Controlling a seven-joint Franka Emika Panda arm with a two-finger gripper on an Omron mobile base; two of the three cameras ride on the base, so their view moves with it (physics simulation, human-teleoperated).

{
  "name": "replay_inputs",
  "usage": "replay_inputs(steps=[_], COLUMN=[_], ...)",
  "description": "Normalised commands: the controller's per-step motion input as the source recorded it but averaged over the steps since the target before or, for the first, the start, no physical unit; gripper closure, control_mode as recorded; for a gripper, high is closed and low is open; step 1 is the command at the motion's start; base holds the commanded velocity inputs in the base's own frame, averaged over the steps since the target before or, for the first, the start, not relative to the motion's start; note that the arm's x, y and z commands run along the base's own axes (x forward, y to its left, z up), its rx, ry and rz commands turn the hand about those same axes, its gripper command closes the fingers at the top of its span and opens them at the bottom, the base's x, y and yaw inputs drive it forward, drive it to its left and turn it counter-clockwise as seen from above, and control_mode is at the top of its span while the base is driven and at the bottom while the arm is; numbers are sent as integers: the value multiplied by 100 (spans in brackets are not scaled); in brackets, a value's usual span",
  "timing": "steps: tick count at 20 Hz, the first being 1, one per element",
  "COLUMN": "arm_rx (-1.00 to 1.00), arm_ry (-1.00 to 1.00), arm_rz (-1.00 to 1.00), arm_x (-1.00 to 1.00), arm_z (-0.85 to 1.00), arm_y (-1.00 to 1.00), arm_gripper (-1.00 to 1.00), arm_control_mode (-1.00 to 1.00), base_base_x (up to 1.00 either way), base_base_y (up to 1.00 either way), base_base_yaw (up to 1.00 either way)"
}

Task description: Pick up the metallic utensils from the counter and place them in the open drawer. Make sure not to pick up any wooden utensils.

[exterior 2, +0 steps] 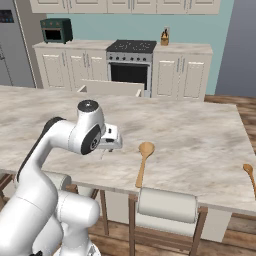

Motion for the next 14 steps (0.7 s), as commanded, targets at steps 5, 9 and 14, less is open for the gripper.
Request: replay_inputs(steps=[5,9,14], arm_rx=[0,1,2], arm_ry=[1,5,0], arm_rz=[-7,-14,-19], arm_x=[28,39,34], arm_z=[-1,-9,-28], arm_y=[37,41,30], arm_gripper=[-100,-100,-100], arm_control_mode=[-100,-100,-100], base_base_x=[0,0,0], base_base_y=[0,0,0], base_base_yaw=[0,0,0])
